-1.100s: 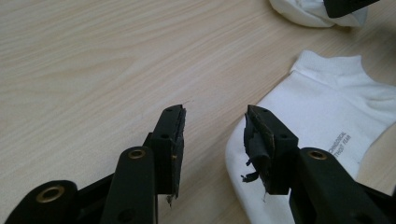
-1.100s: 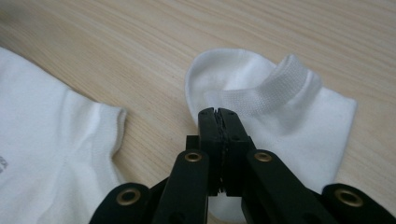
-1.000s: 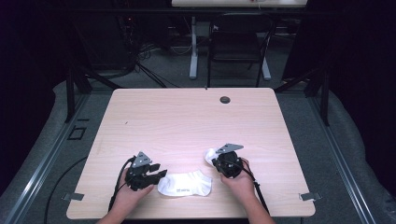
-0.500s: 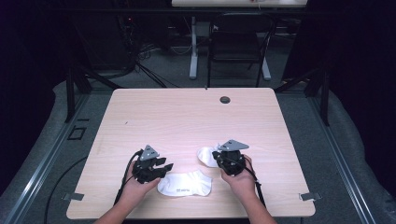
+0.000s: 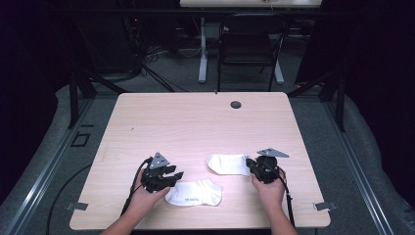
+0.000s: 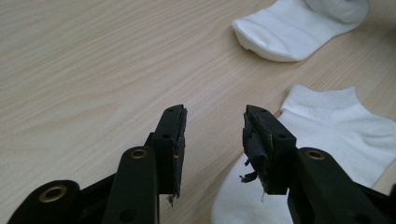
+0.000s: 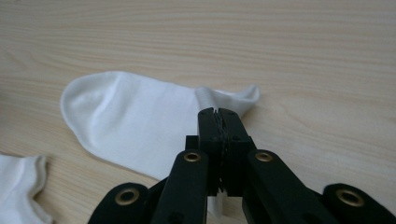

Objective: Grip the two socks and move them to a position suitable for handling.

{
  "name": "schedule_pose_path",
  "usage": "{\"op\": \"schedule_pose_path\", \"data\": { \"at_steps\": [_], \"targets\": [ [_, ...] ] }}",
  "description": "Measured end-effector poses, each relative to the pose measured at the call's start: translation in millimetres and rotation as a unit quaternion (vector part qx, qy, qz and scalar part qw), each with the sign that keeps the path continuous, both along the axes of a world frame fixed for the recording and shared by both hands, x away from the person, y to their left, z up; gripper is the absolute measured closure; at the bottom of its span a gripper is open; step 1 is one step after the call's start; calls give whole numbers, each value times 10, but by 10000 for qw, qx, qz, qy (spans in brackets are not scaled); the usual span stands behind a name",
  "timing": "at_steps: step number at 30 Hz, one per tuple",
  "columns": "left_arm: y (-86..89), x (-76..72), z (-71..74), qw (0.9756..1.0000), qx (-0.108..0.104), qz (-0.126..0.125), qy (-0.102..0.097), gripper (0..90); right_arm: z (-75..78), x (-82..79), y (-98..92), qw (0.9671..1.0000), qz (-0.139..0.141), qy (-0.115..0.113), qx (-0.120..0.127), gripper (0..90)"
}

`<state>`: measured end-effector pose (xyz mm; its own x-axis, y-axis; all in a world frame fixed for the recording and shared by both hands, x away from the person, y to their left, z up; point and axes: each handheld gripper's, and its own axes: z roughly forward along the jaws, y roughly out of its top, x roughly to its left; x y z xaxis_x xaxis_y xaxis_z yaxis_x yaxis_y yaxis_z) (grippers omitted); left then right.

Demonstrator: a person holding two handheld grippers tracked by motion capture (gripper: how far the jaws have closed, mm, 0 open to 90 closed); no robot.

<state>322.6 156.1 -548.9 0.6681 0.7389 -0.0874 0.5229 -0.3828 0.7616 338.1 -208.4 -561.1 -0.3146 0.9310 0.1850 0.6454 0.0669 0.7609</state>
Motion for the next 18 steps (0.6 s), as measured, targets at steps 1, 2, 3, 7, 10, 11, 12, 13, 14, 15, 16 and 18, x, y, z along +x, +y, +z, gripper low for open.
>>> {"op": "schedule_pose_path", "data": {
  "at_steps": [1,2,3,7,10,11,12,13,14,15,16,18],
  "targets": [
    [16,-5,-6,10000,-4,-17,-5,586,-17,0,-11,10000,-41,21,-57,888],
    [32,-14,-13,10000,1,-14,-1,586,-28,-2,-20,9999,-66,20,-91,885],
    [53,-22,-24,10000,27,-4,2,586,-32,-8,-29,9999,-117,14,-114,882],
    [114,-23,-51,10000,31,65,51,586,-33,-31,-86,9993,-264,13,-252,849],
    [164,-10,-35,9999,-21,92,54,585,-35,-55,-124,9986,-395,10,-348,794],
    [182,-8,-24,9999,-49,118,50,585,-24,-65,-137,9983,-460,-42,-365,783],
    [188,-7,-19,9999,-71,126,56,585,4,-82,-152,9977,-551,-128,-378,769],
    [205,-3,-10,9998,-99,153,41,585,19,-87,-158,9974,-589,-171,-388,757],
    [217,-1,-5,9998,-115,184,45,585,65,-106,-157,9968,-661,-287,-349,743],
    [228,0,0,9997,-109,217,34,585,102,-124,-151,9958,-694,-455,-395,741],
    [238,4,1,9997,-132,207,42,584,138,-138,-132,9951,-686,-555,-453,735],
    [253,9,3,9997,-134,216,50,583,160,-131,-77,9953,-525,-607,-544,704]
  ]
}}
